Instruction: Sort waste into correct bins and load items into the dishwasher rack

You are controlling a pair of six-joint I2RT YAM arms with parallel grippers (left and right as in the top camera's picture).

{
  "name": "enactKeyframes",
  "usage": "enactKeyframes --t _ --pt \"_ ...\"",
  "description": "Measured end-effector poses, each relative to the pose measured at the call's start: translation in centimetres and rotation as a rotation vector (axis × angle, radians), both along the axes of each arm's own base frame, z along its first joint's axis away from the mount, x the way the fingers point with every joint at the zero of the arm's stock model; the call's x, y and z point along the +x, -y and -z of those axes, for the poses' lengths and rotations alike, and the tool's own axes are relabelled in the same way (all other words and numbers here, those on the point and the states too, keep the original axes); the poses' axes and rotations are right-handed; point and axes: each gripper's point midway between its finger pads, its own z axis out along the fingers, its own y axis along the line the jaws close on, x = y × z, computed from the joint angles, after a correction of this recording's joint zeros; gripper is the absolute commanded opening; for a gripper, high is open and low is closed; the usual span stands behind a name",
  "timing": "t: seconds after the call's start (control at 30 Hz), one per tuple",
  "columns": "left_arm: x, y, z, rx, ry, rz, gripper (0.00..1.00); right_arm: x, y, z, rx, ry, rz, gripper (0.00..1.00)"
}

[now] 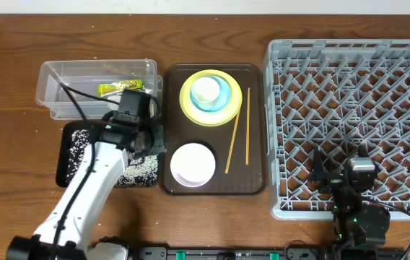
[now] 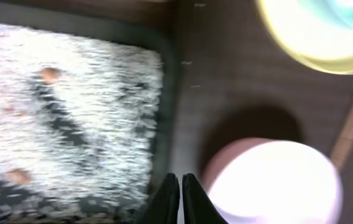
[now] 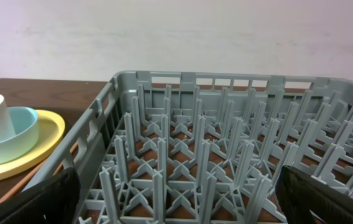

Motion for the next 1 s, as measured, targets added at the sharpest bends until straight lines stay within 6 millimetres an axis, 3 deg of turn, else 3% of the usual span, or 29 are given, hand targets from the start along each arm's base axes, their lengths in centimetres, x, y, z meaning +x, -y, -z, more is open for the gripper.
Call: enactKeyframes --t 0.27,0.63,0.8,0.93,1.0 --pt "-2.9 2.4 -0.6 -0.14 -0.129 0.058 0.08 0.0 0.0 0.0 0.0 0.0 0.0 0.99" --pt "-2.4 4.9 -5.2 -0.285 -0.102 0.125 0.12 0.0 0.0 -0.1 0.041 0.004 0.002 0.99" --pt "-2.8 6.1 -6.1 -0.361 -0.104 0.154 0.17 0.0 -1.3 -2.2 0.16 0.077 -0.074 0.99" --pt "-2.5 6.5 -8.2 -0.391 -0.045 0.175 0.39 -0.4 -2.9 -1.8 0.217 0.036 -0.161 0.99" --pt "-1.7 6.5 -10.3 -0.402 0.029 0.188 0.59 -0.6 -3.4 -2.0 0.242 -0.004 -0.184 0.99"
